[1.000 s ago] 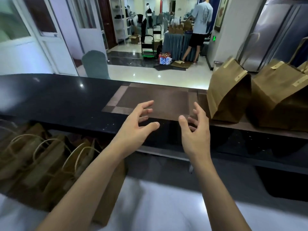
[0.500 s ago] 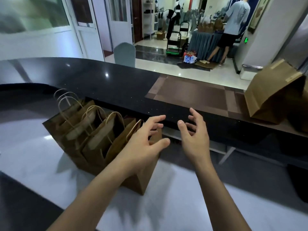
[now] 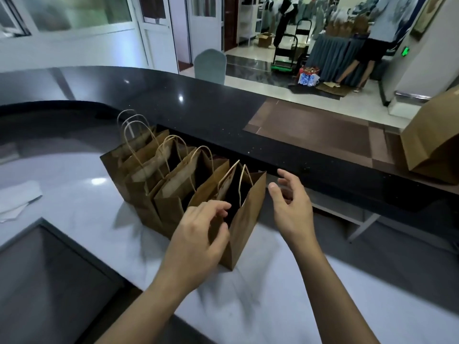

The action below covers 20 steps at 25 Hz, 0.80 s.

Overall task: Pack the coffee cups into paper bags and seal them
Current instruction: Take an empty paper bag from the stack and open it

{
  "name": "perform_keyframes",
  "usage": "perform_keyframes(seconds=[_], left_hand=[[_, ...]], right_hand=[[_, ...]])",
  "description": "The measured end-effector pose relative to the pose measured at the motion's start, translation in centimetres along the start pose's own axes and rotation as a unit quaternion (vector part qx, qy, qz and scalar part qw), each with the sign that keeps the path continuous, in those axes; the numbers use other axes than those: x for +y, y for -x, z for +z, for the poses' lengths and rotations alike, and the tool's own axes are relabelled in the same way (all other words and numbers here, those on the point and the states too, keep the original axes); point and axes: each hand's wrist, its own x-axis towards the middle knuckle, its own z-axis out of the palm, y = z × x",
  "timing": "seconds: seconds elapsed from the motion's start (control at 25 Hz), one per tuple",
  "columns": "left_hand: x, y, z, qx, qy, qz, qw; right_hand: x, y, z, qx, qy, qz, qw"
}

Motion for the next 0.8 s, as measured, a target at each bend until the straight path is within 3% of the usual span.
perform_keyframes(seconds=[0.24,0.4,0.56,0.8], left_hand=[[0.4,0.3,2.6,-0.020,-0.176,-0.077,0.981],[0.5,0.9,3.8,-0.046,-0.213,-0.129,0.967],[0.7,1.0,4.4,-0.058,-0.260,-0.126,0.956],[0.9,0.5,5.2,0.029,-0.266,-0.149,0.952]], right_hand=[[1.0,-4.7,-0.2,-0.088,0.071,-0.062,0.992],[2.0,-6.8,0.2,-0.160,0.120,-0.073,0.977],[2.4,-7.8,0.1,-0.202,0.187,-0.097,0.957],[2.6,-8.2,-1.6,-0.193,0.280,-0.120,0.933]])
